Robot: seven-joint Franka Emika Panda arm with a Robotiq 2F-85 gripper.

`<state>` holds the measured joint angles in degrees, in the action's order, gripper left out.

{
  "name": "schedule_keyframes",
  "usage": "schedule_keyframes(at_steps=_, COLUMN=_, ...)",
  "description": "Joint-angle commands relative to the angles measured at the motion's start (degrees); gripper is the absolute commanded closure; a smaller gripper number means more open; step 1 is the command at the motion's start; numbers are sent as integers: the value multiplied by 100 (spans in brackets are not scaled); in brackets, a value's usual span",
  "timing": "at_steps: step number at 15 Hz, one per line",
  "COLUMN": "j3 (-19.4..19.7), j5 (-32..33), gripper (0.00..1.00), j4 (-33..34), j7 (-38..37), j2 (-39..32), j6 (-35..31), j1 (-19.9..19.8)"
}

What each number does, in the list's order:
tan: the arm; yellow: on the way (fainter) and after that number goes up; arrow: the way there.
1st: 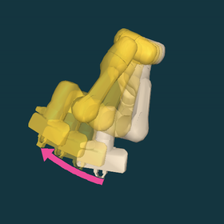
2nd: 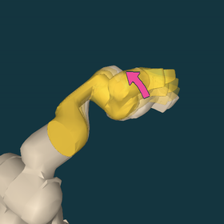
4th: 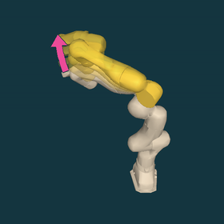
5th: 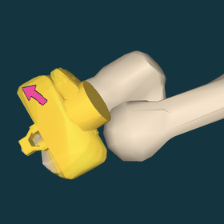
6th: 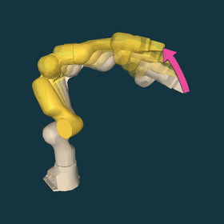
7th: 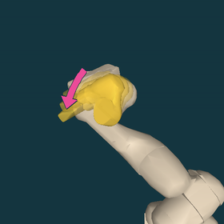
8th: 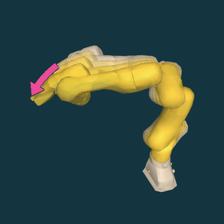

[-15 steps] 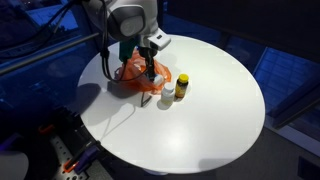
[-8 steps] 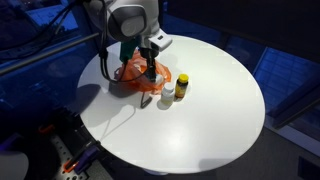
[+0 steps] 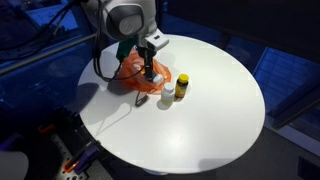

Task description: Remove the blue bottle from the plastic bag and put it on the table

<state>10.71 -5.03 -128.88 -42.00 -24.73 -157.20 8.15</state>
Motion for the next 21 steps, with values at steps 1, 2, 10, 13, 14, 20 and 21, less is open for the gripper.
schedule_keyframes(at_steps=1, j3=166, j5=118, gripper=0, j4=97, j7=-441, j2=-75, j6=188, j1=136)
schedule_keyframes(at_steps=2, j3=187, j5=124, gripper=0, j4=98, j7=-518, j2=-92, j6=202, j1=144)
schedule_keyframes(at_steps=10, j3=305, j5=171, gripper=0, j4=126, j7=-878, j2=-196, j6=177, j1=148)
schedule_keyframes(at_steps=13, j3=289, j5=180, gripper=0, j4=160, j7=-833, j2=-242, j6=191, j1=124)
schedule_keyframes(at_steps=14, j3=296, j5=191, gripper=0, j4=175, j7=-836, j2=-267, j6=174, j1=133)
schedule_keyframes(at_steps=20, j3=373, j5=222, gripper=0, j4=305, j7=-966, j2=-394, j6=159, j1=173)
schedule_keyframes(at_steps=21, j3=362, j5=203, gripper=0, j4=296, j7=-976, j2=-372, j6=128, j1=159)
